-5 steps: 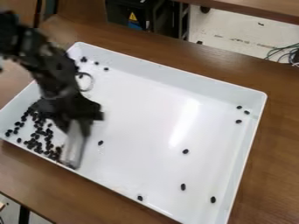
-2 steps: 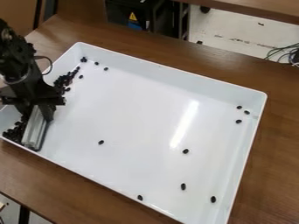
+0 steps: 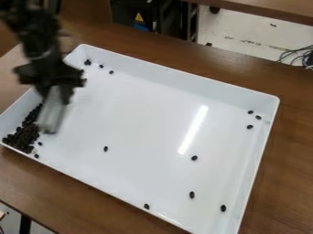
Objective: Sweep into pile
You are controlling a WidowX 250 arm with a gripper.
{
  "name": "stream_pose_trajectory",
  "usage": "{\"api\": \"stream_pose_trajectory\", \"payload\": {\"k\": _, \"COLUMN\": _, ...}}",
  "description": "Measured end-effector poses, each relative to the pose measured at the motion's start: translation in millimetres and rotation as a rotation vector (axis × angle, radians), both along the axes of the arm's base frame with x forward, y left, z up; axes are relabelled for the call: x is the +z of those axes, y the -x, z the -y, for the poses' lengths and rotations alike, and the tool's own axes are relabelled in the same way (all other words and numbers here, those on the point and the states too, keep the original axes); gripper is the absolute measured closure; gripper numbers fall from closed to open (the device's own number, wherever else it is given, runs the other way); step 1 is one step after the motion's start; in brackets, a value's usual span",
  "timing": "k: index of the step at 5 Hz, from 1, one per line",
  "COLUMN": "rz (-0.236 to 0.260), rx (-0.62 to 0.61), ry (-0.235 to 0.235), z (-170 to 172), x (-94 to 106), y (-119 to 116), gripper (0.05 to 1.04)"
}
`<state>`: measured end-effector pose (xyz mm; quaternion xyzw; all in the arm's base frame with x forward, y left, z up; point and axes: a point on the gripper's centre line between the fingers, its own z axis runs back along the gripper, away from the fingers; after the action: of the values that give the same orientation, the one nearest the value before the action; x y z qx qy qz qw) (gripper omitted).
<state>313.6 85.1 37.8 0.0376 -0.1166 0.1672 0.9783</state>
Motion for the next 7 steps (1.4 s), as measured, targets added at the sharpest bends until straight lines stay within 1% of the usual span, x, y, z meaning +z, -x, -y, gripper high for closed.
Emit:
{"api": "stream_pose_trajectory", "payload": {"k": 1, "rz": -0.038, "rx": -0.018, "ry": 0.024, "z": 40.7, "x": 3.9, "y": -5.9, "gripper": 0.731}}
{"api": "stream_pose_trajectory", "payload": {"k": 2, "rz": -0.090, "rx": 0.035, "ry": 0.084, "z": 75.1, "x": -22.6, "y": -10.8, "gripper": 0.731}}
{"api": "stream_pose_trajectory", "payload": {"k": 3, "rz": -0.081, "rx": 0.043, "ry": 0.111, "z": 86.6, "x": -29.0, "y": -13.5, "gripper": 0.679}}
{"api": "stream_pose_trajectory", "payload": {"k": 4, "rz": -0.097, "rx": 0.061, "ry": 0.100, "z": 84.6, "x": -35.9, "y": -11.8, "gripper": 0.448}}
{"api": "stream_pose_trajectory", "payload": {"k": 5, "rz": -0.077, "rx": 0.071, "ry": 0.108, "z": 85.7, "x": -30.5, "y": -4.1, "gripper": 0.149}}
{"api": "stream_pose_trajectory", "payload": {"k": 6, "rz": -0.081, "rx": 0.074, "ry": 0.083, "z": 82.2, "x": -10.6, "y": -1.5, "gripper": 0.067}}
{"api": "stream_pose_trajectory", "payload": {"k": 7, "rz": -0.039, "rx": 0.098, "ry": 0.083, "z": 81.7, "x": 19.5, "y": -10.0, "gripper": 0.078}}
